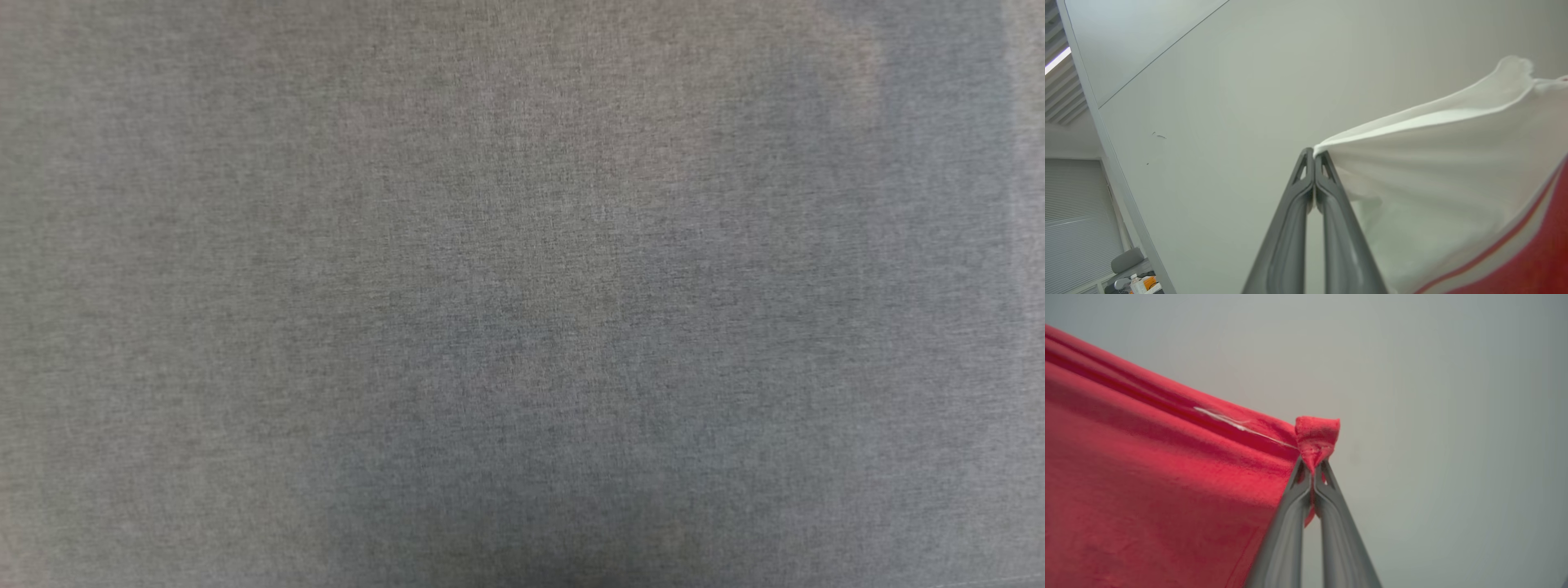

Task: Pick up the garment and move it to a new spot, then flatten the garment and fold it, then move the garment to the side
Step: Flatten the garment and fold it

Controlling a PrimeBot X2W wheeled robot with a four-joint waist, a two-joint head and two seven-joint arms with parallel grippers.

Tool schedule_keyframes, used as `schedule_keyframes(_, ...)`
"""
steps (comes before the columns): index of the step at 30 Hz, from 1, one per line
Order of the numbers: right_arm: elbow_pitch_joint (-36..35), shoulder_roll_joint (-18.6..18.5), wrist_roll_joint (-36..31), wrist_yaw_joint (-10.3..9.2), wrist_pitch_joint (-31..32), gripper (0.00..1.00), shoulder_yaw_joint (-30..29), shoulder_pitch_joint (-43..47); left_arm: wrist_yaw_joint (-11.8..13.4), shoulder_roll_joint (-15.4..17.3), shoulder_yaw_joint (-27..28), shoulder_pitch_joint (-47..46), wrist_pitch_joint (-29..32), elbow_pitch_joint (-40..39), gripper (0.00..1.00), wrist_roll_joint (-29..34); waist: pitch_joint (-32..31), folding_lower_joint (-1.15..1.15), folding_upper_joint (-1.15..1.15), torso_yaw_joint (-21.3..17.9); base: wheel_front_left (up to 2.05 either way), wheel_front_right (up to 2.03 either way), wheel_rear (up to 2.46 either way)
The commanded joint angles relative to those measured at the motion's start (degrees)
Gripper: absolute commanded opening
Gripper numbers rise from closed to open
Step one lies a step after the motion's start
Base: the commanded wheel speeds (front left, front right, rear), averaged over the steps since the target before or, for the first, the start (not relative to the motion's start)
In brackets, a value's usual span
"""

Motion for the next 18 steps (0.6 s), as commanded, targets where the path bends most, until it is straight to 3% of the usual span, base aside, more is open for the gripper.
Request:
schedule_keyframes(1, 2.0, -0.6, -1.4, -0.53, -1.3, 0.00, -1.5, -1.4, 0.7, 0.3, 0.5, -2.7, -1.1, 2.1, 0.00, 0.9, 3.0, -0.02, 0.00, 0.0, 0.00, 0.00, 0.00)
schedule_keyframes(8, 10.6, -0.1, -7.3, -0.53, -8.0, 0.00, -1.4, -5.3, 0.6, -3.0, -0.9, -2.2, -3.5, 10.6, 0.00, 0.3, 5.1, -0.02, 0.00, 1.7, 0.00, 0.00, 0.00)
schedule_keyframes(18, 16.7, 0.4, -9.4, -0.53, -13.1, 0.00, 1.9, 0.6, 1.4, -8.4, 3.3, 18.7, -3.5, 3.1, 0.00, -6.0, 4.1, -0.02, 0.00, 4.3, 0.00, 0.00, 0.00)
